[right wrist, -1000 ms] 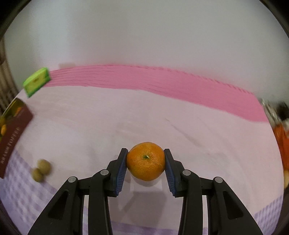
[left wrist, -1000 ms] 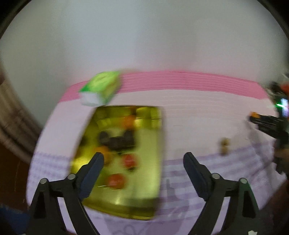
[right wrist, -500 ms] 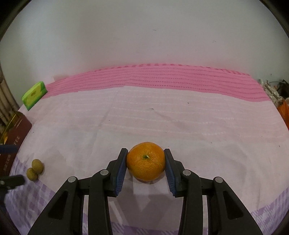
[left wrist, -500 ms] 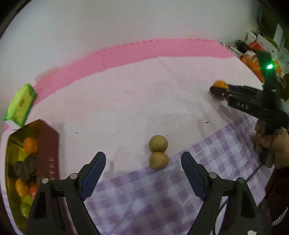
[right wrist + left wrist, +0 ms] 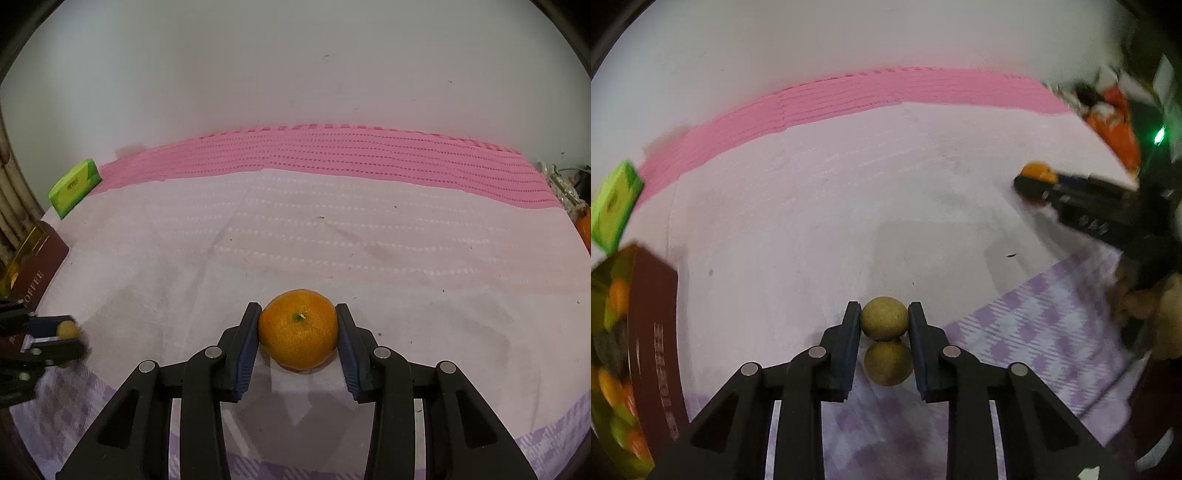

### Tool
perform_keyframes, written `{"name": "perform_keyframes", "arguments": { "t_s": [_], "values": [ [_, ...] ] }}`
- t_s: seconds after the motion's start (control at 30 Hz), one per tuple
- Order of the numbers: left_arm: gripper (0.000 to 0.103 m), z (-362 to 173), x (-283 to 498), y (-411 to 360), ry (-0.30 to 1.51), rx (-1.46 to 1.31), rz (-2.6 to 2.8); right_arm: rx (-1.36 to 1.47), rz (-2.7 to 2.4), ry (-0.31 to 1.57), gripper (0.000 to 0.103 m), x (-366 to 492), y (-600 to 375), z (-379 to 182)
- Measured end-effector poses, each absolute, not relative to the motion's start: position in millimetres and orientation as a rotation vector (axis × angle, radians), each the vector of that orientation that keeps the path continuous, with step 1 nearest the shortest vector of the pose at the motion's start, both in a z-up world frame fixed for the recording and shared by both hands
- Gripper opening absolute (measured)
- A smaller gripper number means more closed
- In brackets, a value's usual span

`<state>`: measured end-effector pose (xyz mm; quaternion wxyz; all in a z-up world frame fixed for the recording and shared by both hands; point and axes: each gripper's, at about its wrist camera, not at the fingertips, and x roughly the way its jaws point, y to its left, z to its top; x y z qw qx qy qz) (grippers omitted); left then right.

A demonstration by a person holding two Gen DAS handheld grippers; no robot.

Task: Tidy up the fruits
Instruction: 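Carry the two tan fruits into the gold tray and open the left gripper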

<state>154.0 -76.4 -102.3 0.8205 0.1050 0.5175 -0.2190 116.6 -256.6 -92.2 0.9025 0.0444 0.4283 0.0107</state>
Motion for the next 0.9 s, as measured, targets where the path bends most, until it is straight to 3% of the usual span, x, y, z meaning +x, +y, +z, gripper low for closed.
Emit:
{"name": "perform_keyframes", "arguments": {
  "t_s": [0.33, 0.53, 0.9],
  "values": [
    [0.022, -41.2, 116.4, -27.9, 1.044, 0.056, -0.398, 0.121, 0.012, 0.891, 0.041, 118.0, -247.9, -88.9],
    [0.022, -12.0, 97.6, 16.1, 0.996, -0.025, -0.326, 0.102, 0.114, 0.867, 0.041, 123.1, -194.0, -75.8],
    [0.022, -10.5, 101.4, 98.9, 0.969, -0.101, -0.156, 0.015, 0.189, 0.899, 0.041, 155.7, -113.8, -92.9]
  ]
}}
